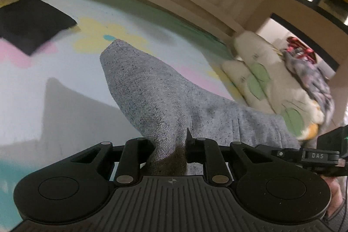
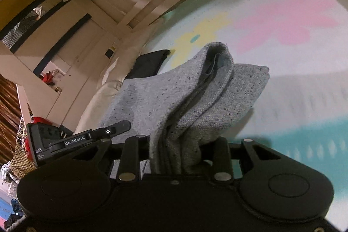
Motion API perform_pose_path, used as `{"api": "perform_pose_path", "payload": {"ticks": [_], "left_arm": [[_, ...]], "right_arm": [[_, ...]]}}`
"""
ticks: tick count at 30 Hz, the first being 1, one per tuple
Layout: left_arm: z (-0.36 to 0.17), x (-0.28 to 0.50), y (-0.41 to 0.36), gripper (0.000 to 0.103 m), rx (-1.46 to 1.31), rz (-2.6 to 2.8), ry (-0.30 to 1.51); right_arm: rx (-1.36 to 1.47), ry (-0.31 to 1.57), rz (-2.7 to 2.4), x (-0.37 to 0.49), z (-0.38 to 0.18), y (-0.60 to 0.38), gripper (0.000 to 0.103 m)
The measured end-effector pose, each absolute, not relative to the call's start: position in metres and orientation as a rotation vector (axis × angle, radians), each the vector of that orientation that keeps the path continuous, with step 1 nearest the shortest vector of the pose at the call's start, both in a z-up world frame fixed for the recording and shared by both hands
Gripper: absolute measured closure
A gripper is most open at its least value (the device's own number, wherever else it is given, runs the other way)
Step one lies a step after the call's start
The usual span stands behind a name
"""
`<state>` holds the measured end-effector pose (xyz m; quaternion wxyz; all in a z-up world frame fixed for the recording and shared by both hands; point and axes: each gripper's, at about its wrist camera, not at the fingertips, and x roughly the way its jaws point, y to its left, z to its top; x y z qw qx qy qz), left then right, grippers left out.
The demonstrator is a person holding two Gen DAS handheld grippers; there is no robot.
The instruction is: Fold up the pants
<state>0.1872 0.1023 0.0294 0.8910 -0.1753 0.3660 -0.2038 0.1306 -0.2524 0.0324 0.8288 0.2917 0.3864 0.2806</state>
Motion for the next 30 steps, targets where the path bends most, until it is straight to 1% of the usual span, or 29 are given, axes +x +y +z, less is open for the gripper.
{"api": "perform_pose_path", "payload": {"ticks": [3,6,8,10,12,13,15,16,18,20,21,22,23,26,28,30], "left_arm": [[0.012,0.213,0.109,0.084,-0.387,-0.387,0.78],[-0.018,0.232,0.113,0.081,-0.391,-0.338,0.839],[-0.046,0.241,0.116,0.08,-0.392,-0.272,0.925],[-0.07,0.242,0.123,0.066,-0.422,-0.214,0.966],[-0.077,0.237,0.132,0.066,-0.515,-0.225,0.93],[-0.077,0.237,0.134,0.066,-0.543,-0.214,0.939],[-0.069,0.234,0.132,0.066,-0.536,-0.191,0.951],[-0.064,0.231,0.132,0.066,-0.513,-0.173,0.94],[-0.048,0.219,0.128,0.067,-0.453,-0.108,0.891],[-0.03,0.206,0.122,0.067,-0.42,-0.054,0.852],[-0.02,0.2,0.122,0.067,-0.406,-0.036,0.836],[-0.01,0.192,0.12,0.067,-0.382,-0.022,0.81],[0.003,0.183,0.118,0.067,-0.344,-0.013,0.772],[0.039,0.145,0.106,0.067,-0.218,0.038,0.651],[0.057,0.121,0.096,0.067,-0.18,0.055,0.595],[0.068,0.103,0.088,0.066,-0.182,0.066,0.553]], "right_arm": [[0.616,0.835,0.61,0.162,0.03,-0.235,0.061],[0.625,0.866,0.599,0.191,0.012,-0.224,0.06],[0.614,0.907,0.584,0.203,-0.006,-0.22,0.054],[0.575,0.955,0.486,0.213,-0.027,-0.22,0.04],[0.578,1.009,0.378,0.216,-0.051,-0.227,0.032],[0.615,1.016,0.355,0.214,-0.063,-0.235,0.031],[0.7,0.974,0.378,0.208,-0.069,-0.247,0.032],[0.719,0.981,0.373,0.208,-0.067,-0.25,0.029],[0.677,0.967,0.332,0.203,-0.055,-0.253,0.024],[0.602,0.907,0.305,0.195,-0.034,-0.252,0.023],[0.554,0.869,0.286,0.189,-0.022,-0.25,0.017],[0.505,0.841,0.261,0.182,-0.009,-0.247,0.008],[0.439,0.809,0.226,0.177,0.006,-0.243,0.006],[0.23,0.664,0.126,0.154,0.052,-0.224,0.001],[0.145,0.574,0.086,0.13,0.074,-0.211,0.001],[0.099,0.537,0.038,0.113,0.088,-0.197,0.001]]}}
